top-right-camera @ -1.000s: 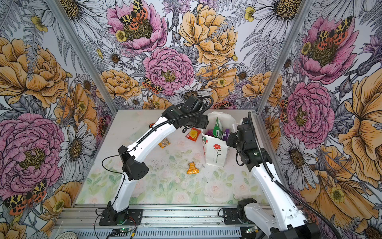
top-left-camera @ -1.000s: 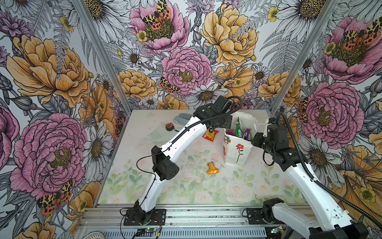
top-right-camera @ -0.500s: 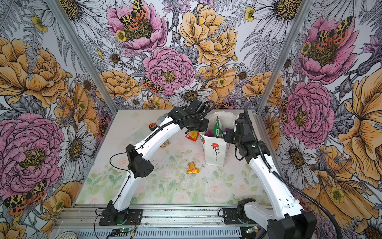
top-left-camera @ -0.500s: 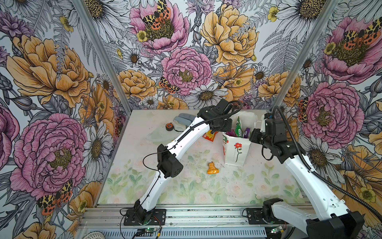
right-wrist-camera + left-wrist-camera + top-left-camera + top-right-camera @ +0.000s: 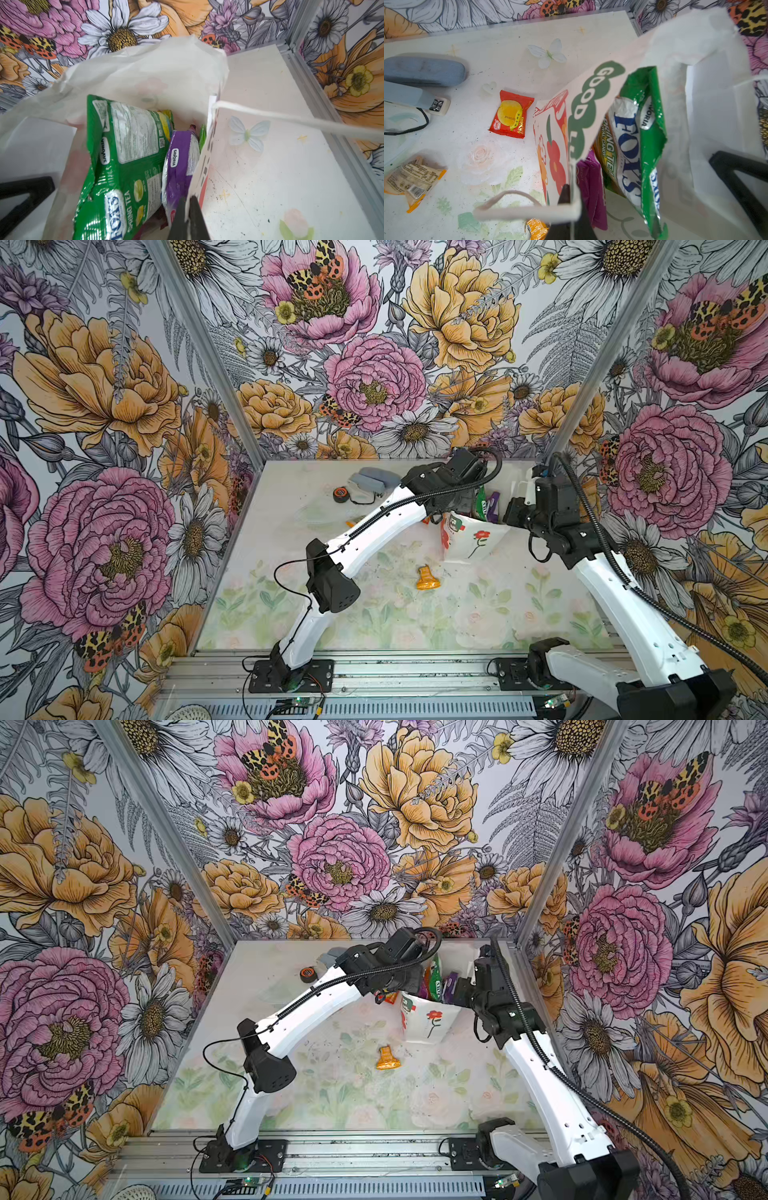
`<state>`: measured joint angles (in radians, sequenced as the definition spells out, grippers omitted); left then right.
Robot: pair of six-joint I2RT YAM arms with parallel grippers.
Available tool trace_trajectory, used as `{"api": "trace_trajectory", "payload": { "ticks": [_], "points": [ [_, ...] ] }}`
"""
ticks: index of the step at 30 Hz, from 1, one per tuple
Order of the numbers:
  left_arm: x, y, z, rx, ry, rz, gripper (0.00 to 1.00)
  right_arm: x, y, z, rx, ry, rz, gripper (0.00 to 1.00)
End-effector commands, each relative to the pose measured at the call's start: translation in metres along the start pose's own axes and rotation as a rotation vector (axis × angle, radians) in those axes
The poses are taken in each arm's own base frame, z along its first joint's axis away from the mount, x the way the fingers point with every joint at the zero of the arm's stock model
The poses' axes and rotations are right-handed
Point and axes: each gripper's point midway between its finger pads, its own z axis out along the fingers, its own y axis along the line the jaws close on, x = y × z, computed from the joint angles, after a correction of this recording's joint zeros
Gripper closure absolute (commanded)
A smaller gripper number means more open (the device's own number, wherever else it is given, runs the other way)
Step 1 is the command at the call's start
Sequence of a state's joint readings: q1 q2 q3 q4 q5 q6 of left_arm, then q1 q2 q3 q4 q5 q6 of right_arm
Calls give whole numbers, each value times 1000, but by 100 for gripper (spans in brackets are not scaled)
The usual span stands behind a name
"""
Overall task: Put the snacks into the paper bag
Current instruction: 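Lift the open left gripper out of the paper bag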
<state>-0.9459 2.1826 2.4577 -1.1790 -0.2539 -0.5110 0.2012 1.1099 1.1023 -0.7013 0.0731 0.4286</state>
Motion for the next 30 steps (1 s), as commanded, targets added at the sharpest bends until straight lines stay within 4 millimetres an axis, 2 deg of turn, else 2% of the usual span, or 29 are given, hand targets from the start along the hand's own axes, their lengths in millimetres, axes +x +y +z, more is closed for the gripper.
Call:
{"api": "trace_trajectory", "payload": {
  "ticks": [1, 3, 5, 8, 9, 11, 13, 14, 16, 21, 25, 30],
  "points": [
    [-43, -41, -41, 145, -179, -20, 100, -1, -1, 18, 9, -3, -2, 100],
    [-43, -51, -45, 164, -191, -1, 100, -7, -6, 18, 42, -16, -13, 100],
    [-41, -49, -39, 161, -178, -12, 100, -16, -8, 13, 50, -35, -15, 100],
    [-39, -23, -18, 127, -125, -115, 100, -29, -8, 3, 51, -77, -10, 100],
    [-36, -20, -15, 130, -107, -133, 100, -31, -9, 1, 56, -85, -6, 100],
    [-44, -12, -32, 20, -210, -100, 100, -31, -15, 2, 83, -89, 6, 100],
    [-51, -29, -54, 8, -298, -35, 100, -25, -19, 9, 96, -66, 8, 100],
    [-50, -39, -58, 37, -304, -23, 100, -21, -20, 13, 96, -48, 8, 100],
    [-45, -44, -50, 84, -269, -56, 100, -17, -21, 16, 100, -35, 14, 100],
    [-32, -30, -22, 107, -173, -141, 100, -30, -40, -1, 171, -87, 10, 100],
    [-36, -25, -26, 122, -192, -164, 100, -35, -49, -6, 182, -104, 39, 100],
    [-38, -19, -26, 172, -210, -218, 100, -31, -40, 1, 129, -76, 56, 100]
  ]
}}
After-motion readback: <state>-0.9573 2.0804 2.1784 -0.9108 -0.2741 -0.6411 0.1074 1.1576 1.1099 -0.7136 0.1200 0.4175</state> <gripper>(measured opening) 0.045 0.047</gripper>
